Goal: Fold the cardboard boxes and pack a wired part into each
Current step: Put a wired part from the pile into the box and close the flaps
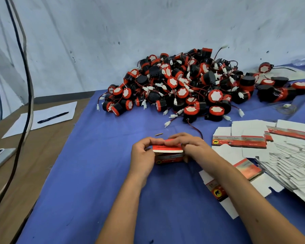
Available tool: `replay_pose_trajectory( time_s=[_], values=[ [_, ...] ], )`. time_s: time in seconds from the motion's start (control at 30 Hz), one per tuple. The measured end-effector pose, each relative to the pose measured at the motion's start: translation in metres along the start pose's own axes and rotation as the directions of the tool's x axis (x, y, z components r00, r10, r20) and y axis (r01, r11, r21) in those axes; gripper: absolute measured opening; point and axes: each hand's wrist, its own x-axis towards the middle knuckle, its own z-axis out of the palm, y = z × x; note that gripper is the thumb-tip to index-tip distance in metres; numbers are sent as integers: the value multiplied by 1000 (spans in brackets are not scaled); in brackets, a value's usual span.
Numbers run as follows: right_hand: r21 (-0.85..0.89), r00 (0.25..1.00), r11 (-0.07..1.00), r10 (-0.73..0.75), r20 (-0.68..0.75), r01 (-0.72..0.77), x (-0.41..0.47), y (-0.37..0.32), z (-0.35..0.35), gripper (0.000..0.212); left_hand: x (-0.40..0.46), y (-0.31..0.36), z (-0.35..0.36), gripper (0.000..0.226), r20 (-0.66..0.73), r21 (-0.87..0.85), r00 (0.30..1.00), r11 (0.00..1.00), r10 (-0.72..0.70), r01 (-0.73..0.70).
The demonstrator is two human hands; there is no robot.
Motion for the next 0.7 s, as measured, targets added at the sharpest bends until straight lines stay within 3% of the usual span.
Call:
replay_pose_trajectory(
  time_s=[0.1,0.17,0.23,0.3,0.57,0.7],
  values=[
    [-110,1000,994,-17,20,19,-4,0,-3,20,2,5,-24,31,278,-178,952,967,-130,185],
    [-290,993,951,-116,-12,108,-6,3,-2,20,-4,6,-31,23,342,-103,937,989,-66,107],
    [-434,978,881,-206,8,189,-5,4,1,26,-8,2,-28,29,299,129,954,989,30,-71],
    [-507,967,830,-252,29,232,-4,3,3,30,-8,1,-24,28,244,235,967,962,80,-139],
    [-452,964,862,-264,-18,228,-5,5,2,23,-4,-1,-28,39,303,307,948,932,96,-193],
    [-594,959,769,-284,12,236,-6,10,4,36,-4,-1,-26,54,292,313,947,923,132,-225]
  ],
)
